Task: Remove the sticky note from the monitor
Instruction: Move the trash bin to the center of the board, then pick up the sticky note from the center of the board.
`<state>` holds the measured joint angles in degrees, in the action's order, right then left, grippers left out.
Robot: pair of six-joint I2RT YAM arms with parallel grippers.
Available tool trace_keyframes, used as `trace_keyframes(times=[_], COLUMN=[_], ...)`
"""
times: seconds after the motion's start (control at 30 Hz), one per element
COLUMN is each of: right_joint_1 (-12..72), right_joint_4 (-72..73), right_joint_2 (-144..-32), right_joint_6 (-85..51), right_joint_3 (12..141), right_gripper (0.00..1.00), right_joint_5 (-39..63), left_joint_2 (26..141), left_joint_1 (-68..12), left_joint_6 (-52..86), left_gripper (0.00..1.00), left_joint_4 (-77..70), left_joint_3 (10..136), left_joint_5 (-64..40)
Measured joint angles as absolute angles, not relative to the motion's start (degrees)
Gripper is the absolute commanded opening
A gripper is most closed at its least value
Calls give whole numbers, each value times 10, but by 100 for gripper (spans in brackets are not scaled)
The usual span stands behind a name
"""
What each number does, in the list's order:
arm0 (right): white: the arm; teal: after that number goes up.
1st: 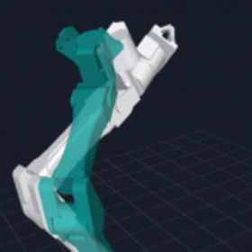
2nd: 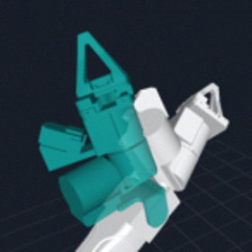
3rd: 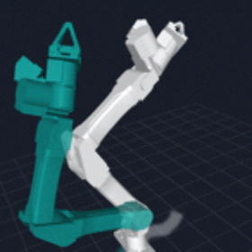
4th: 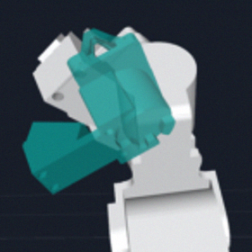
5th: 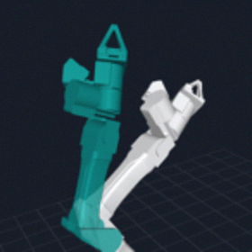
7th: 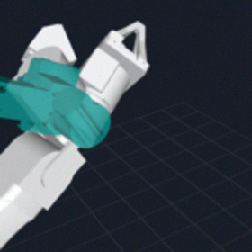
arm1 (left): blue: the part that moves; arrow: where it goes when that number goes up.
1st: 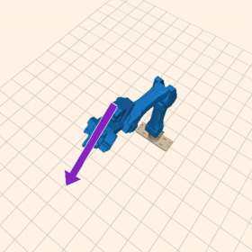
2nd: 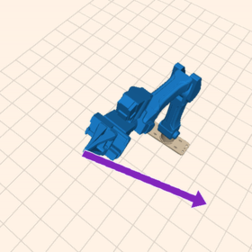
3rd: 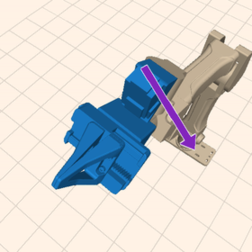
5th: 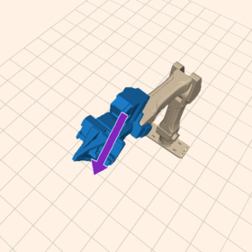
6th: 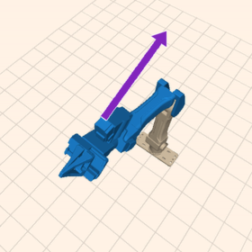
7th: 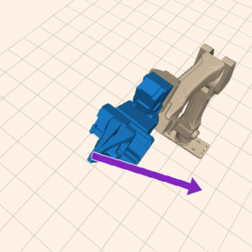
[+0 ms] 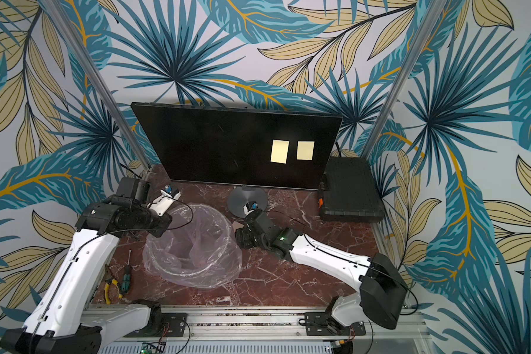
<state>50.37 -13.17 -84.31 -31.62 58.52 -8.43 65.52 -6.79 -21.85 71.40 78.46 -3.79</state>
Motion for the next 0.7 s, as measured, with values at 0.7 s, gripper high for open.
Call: trace_keyframes(times=[0.7], right_joint_1=[503], right_joint_4=[-119], right_joint_2=[-1129], right_joint_6=[-373], right_joint_3=[779], right_gripper=[79], right_joint_5=[-94], left_joint_2=[646], left_joint_1=[59], left_joint_6=[-303], left_gripper=[0], left_joint_4=[709], left_joint_3=[766], left_joint_5=[-125])
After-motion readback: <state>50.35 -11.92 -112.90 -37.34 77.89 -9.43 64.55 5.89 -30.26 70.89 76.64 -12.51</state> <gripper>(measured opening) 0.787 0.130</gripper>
